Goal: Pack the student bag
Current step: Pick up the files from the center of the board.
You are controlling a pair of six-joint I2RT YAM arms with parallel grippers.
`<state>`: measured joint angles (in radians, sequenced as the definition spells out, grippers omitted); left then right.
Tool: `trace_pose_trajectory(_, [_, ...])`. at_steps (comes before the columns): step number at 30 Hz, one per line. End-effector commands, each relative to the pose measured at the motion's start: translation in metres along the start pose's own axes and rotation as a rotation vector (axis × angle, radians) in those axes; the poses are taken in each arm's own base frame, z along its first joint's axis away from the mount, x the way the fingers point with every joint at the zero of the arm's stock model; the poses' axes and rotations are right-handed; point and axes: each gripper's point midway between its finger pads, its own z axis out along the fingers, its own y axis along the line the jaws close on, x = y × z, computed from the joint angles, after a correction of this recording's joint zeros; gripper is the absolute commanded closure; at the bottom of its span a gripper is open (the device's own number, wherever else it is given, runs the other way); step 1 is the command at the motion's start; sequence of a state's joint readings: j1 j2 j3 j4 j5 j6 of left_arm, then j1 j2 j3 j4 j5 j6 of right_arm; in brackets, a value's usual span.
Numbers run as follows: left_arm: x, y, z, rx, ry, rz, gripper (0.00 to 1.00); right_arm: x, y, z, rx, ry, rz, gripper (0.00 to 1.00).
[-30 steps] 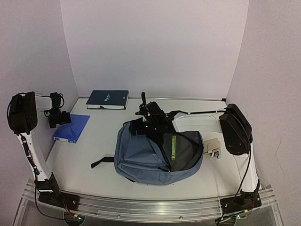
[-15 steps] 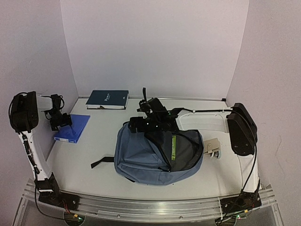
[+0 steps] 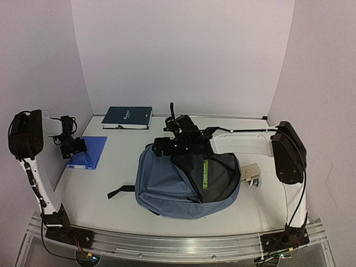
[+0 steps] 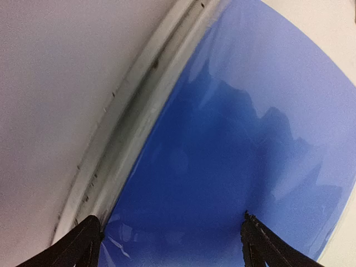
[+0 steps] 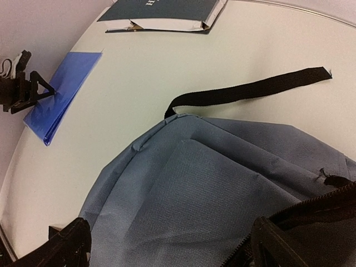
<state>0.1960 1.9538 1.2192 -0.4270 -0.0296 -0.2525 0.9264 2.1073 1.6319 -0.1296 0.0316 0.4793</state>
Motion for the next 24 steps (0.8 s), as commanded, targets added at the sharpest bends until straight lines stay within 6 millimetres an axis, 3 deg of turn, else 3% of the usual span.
trace_pose_trajectory(1, [0.058,-0.036,-0.014,0.088,0.135,0.03,0.14,-0.029,0.025,-0.03,-0.074,-0.07,0.001,0.03])
trace_pose_trajectory(6, [0.099,-0.065,-0.024,0.153,0.188,0.074,0.15,-0.026,0.058,-0.027,-0.127,-0.075,-0.025,0.03])
trace_pose_trajectory(15, [0.116,-0.11,-0.079,0.365,0.199,0.021,0.15,-0.016,0.121,-0.018,-0.297,-0.033,-0.012,0.06])
trace_pose_trajectory(20, [0.101,-0.099,-0.11,0.358,0.106,-0.021,0.09,-0.016,0.152,-0.001,-0.403,-0.005,0.032,0.09])
trace_pose_trajectory(24, [0.093,-0.079,-0.104,0.343,0.123,-0.105,0.09,-0.006,0.156,0.033,-0.408,0.011,0.064,0.12])
